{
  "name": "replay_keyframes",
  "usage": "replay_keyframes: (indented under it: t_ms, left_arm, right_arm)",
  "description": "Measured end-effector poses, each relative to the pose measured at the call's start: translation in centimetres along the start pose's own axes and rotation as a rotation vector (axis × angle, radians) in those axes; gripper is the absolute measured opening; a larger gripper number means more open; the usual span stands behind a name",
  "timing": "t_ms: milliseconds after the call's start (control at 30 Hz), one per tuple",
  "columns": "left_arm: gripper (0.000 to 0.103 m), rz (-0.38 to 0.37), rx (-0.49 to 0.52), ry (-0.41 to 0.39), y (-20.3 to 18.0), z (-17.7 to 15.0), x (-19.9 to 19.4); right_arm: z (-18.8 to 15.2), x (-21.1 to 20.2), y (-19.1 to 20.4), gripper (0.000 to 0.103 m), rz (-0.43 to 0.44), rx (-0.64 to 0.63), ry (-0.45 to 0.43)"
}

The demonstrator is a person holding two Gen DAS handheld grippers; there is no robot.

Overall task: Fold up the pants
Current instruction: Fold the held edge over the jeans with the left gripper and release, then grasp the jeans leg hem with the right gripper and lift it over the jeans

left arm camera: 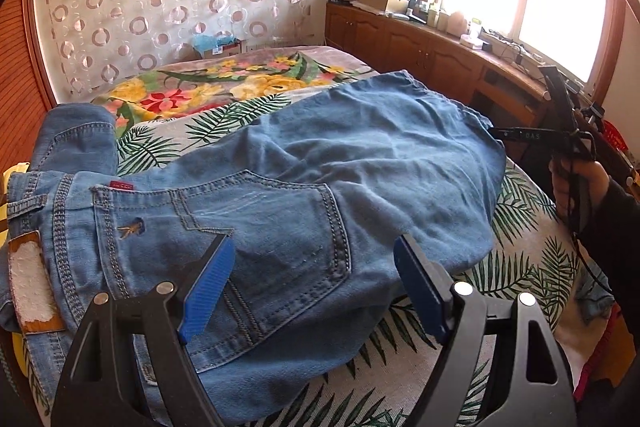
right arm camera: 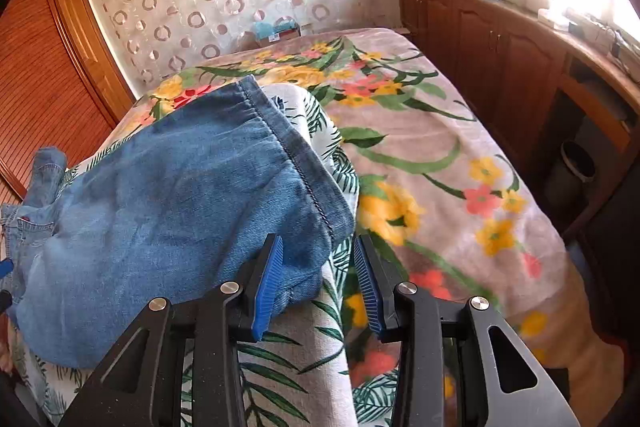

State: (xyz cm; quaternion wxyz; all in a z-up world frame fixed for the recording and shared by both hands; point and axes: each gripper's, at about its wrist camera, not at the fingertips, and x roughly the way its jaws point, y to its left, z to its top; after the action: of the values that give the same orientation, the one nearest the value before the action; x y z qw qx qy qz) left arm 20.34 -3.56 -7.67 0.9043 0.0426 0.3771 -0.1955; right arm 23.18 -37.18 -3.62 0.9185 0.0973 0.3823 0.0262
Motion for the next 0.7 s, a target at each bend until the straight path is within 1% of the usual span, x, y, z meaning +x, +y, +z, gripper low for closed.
replay_keyframes:
  t_ms: [100,167,200,233,300,367,467,600,700]
  left_arm:
    - [0.082,0.002,0.004,0.004,-0.1,-0.1,0.1]
    - [0.082,0.004,0.004,0.008,-0.1,-0.2,0.1]
    - [0.082,0.005,0.003,0.009,0.0,-0.3,0.2]
    - [0.082,0.004,0.0,0.008,0.0,-0.4,0.1]
    - [0.082,0.003,-0.004,0.008,0.1,-0.5,0.0]
    - [0.082,0.007,-0.006,0.006,0.3,-0.7,-0.1]
    - [0.082,0.011,-0.018,0.006,0.8,-0.9,-0.2]
    - [0.082,0.021,-0.037,-0.008,1.7,-1.1,-1.1]
    - [0.082,0.029,-0.048,-0.022,2.4,-1.2,-2.0]
  right_arm:
    - [0.7,0.5,-0.7,0.038,0.01,0.003,0.021]
    - [1.0,0.8,-1.1,0.029,0.018,0.004,0.03]
    - [1.2,0.9,-1.1,0.021,0.026,0.006,0.035]
    - [1.3,1.0,-1.0,0.011,0.021,0.002,0.036]
    - [1.4,0.5,-0.9,0.005,0.01,-0.013,0.019]
    - [1.6,-0.1,-0.6,0.003,-0.013,-0.011,-0.02]
    - [1.9,-1.8,-0.5,0.002,-0.014,-0.011,-0.078]
    - [2.6,-3.4,0.4,0.001,0.007,-0.044,-0.115]
    - [3.2,-4.5,2.1,0.001,0.042,-0.083,-0.139]
